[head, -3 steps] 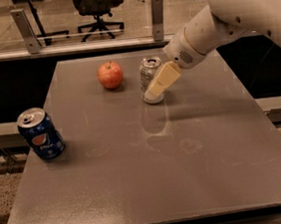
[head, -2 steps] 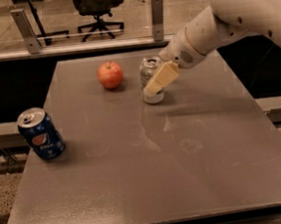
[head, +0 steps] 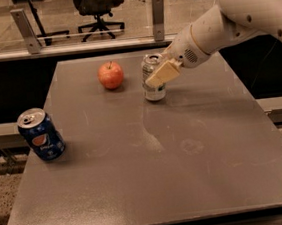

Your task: Knock 7up can over

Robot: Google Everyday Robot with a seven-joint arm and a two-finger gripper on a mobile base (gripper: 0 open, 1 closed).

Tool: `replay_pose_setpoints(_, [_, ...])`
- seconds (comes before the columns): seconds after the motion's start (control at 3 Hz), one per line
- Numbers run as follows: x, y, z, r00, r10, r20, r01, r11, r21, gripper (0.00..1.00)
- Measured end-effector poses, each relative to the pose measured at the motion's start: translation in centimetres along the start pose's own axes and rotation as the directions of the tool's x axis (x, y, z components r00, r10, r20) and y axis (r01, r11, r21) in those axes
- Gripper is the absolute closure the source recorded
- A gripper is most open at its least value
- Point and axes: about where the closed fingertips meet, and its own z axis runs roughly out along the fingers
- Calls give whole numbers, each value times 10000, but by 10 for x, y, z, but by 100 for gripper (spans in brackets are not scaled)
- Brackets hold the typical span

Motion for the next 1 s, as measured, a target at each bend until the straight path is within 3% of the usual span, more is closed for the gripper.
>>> replay_pose_setpoints(0.33, [-13, 4, -24, 9989, -440, -128, 437, 9987, -262, 95])
replay_pose_setpoints(0.67, [-26, 5, -42, 9824, -1403, -1235, 1328, 9889, -670, 100])
replay_pose_setpoints(1.0, [-23, 20, -47, 9151, -2791, -2911, 2404, 9571, -1617, 100])
